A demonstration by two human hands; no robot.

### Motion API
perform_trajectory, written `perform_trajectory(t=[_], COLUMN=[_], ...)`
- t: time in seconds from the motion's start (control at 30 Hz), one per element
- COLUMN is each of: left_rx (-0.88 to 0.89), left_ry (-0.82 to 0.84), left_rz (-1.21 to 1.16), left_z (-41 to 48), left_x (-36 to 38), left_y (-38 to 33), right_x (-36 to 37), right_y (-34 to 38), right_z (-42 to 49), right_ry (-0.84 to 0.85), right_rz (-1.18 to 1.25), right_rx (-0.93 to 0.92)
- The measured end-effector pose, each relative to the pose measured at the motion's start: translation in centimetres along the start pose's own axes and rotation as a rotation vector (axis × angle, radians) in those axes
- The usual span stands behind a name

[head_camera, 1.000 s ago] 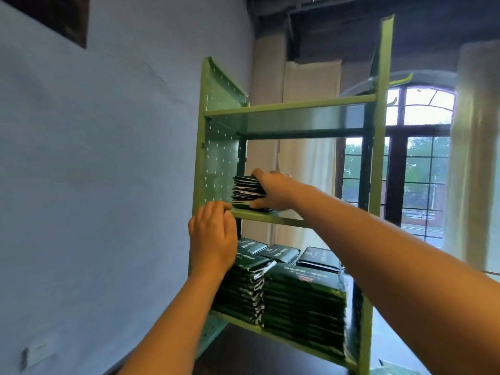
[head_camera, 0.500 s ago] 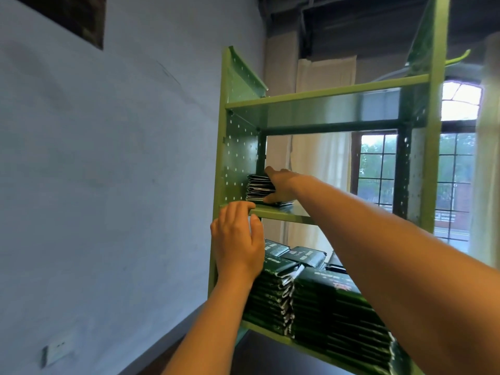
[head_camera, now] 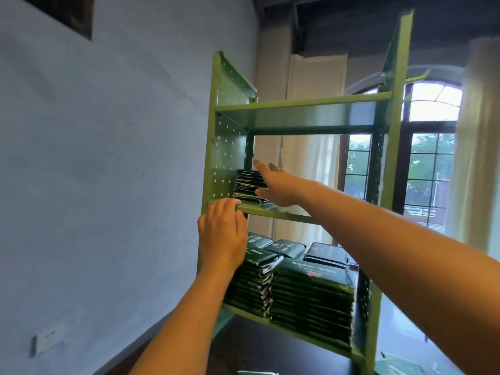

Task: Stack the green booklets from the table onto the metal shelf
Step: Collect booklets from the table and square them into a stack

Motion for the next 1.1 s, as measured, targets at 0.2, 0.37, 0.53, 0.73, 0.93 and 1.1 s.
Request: perform_trajectory(t=[0.2, 0.37, 0.53, 0.73, 0.93, 1.1], left_rx=[0.007, -0.024, 0.104, 0.179, 0.238, 0.224], left_ry=[0.122, 0.289, 0.39, 0.699, 1.091, 1.348], left_rz=[0.09, 0.138, 0.046, -0.204, -0.201, -0.106], left_z=[-0.3, -0.7, -3.7, -9.7, -16.0, -20.9], left_x=[-0.7, -1.4, -2.8, -3.6, -3.7, -1.8], left_y=[-0.5, -1.5, -4.7, -8.8, -13.4, -15.6], right_x=[-1.6, -2.0, -1.9, -0.2, 2.3, 4.8], right_y=[-0.1, -1.8, -4.1, -6.9, -10.5, -13.8], right_z=[-7.8, -14.7, -20.7, -27.6, -34.5, -38.9], right_ry=[-0.05, -0.075, -0.097, 0.048, 0.23, 0.353], right_rz=[-0.116, -0.226, -0.364, -0.434, -0.465, -0.408], right_rx=[-0.162, -0.212, -0.281, -0.243, -0.183, -0.051])
Point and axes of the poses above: each hand's wrist, its own z-axis towards the middle knuckle, its own x-axis out of the palm, y = z × x, the point moved 2 cm from there along z, towards the middle knuckle, and after that the axes turned 7 degrees about x, right-handed, at the moved point
